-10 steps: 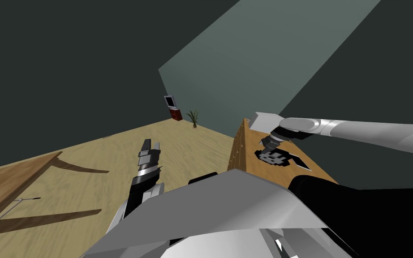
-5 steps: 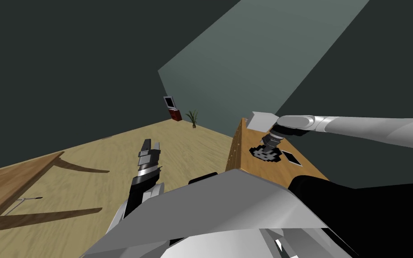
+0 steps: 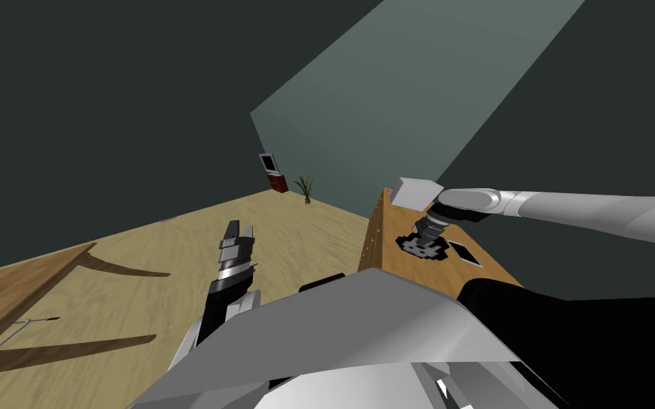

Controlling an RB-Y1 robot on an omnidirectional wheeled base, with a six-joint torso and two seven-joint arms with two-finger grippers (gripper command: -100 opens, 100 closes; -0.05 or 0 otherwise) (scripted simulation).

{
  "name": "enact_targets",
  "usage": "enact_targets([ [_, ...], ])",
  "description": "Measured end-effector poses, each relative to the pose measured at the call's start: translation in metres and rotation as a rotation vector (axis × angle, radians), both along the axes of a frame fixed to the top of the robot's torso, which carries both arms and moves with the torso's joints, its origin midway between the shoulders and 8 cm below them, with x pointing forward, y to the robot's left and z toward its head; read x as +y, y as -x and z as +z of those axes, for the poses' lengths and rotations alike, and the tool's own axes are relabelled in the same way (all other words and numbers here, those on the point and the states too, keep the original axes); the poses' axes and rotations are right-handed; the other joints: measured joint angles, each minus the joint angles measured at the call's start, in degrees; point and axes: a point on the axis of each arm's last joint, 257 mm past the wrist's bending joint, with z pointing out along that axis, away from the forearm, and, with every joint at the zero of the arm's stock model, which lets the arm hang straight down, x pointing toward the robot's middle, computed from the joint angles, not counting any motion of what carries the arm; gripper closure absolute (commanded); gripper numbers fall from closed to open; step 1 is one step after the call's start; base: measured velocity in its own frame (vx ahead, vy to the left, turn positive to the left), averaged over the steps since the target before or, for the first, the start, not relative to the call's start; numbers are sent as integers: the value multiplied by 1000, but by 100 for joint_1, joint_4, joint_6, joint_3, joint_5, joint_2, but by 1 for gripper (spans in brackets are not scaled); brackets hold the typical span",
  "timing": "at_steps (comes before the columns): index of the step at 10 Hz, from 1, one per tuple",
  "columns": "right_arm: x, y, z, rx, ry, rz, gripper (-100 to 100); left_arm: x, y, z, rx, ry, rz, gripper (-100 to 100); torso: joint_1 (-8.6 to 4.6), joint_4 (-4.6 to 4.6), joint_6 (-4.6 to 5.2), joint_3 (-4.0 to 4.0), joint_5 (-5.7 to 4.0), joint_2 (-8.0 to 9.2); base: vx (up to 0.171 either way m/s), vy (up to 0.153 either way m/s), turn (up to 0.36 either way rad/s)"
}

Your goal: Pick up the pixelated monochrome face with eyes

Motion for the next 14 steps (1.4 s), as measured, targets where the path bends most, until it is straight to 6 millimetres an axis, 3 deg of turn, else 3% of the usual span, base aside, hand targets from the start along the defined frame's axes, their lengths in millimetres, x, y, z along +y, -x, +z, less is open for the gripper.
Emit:
enact_targets([
  [2, 6, 4, -7, 2, 0, 2, -100, 0, 0, 0, 0, 0, 0, 0, 1, -2, -2, -1, -9, 1, 24, -17, -6],
  [3, 6, 4, -7, 0, 0, 1, 100, 0, 0, 0, 0, 0, 0, 0, -3, -4, -4, -2, -14, 0, 0, 0, 0],
  [7, 7, 6, -8, 8, -4, 1, 100, 0, 0, 0, 0, 0, 0, 0, -24, -2, -8, -2, -26, -1, 0, 0, 0],
  [8, 7, 5, -8, 6, -4, 1, 0, 0, 0, 0, 0, 0, 0, 0, -26, -4, -8, -3, -28, -3, 0, 0, 0],
  [9, 7, 5, -8, 6, -3, 1, 100, 0, 0, 0, 0, 0, 0, 0, -28, -4, -8, -4, -28, -4, -29, 15, 17],
  [13, -8, -12, 14, -10, 2, -3, 100, 0, 0, 0, 0, 0, 0, 0, -4, -2, -8, 7, -22, 19, -54, 37, 5],
  [14, -8, -13, 15, -10, 1, -2, 0, 0, 0, 0, 0, 0, 0, 0, -13, -4, -5, 3, -25, 11, -5, 5, -2],
])
